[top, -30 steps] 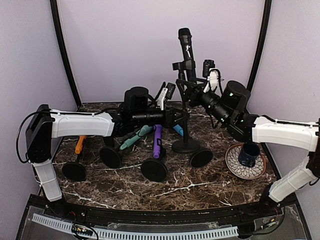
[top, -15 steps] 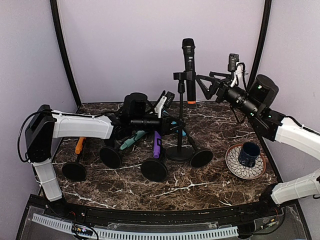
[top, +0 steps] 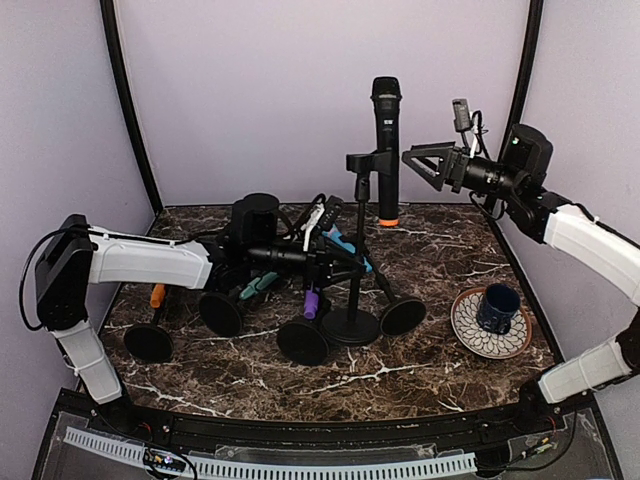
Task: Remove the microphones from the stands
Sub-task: Pass from the left arm to the right
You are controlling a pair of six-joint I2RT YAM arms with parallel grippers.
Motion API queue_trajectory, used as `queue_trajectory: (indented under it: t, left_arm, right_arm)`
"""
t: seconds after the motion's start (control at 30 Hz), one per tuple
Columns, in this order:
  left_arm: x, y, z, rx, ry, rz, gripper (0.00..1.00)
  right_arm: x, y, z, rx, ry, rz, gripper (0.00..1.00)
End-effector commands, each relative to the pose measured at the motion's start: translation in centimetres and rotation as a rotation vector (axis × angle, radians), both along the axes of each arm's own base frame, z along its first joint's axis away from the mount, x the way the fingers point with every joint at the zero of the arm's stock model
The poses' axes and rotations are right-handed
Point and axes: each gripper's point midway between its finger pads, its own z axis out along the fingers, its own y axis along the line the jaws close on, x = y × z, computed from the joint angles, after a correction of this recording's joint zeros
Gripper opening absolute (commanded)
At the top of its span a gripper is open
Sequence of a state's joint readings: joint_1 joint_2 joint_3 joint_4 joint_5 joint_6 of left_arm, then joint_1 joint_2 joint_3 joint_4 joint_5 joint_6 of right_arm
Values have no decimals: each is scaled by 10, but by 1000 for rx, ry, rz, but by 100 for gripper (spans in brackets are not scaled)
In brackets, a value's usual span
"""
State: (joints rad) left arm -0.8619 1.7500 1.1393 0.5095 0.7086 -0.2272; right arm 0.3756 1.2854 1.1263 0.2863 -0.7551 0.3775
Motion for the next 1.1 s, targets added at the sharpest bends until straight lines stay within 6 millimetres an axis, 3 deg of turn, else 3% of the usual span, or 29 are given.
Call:
queue_trajectory:
  t: [0.0,0.23,0.53,0.73,1.07]
  left_arm:
    - [-29,8,82,-206,-171,-110,0]
    - [-36,7,86,-206,-165,-157,0]
    - [-40,5,85,-200,-153,-180,0]
    - [-41,2,80,-180,-149,-189,0]
    - [-39,-1,72,-159,-143,-192,0]
  right_arm:
    - [-24,13,5,27,17,213,99]
    - [-58,29,13,44,-6,397,99]
    - [-64,39,13,64,-5,454,98]
    - [-68,50,14,63,-7,493,81]
    - [-66,52,16,86,-3,496,59]
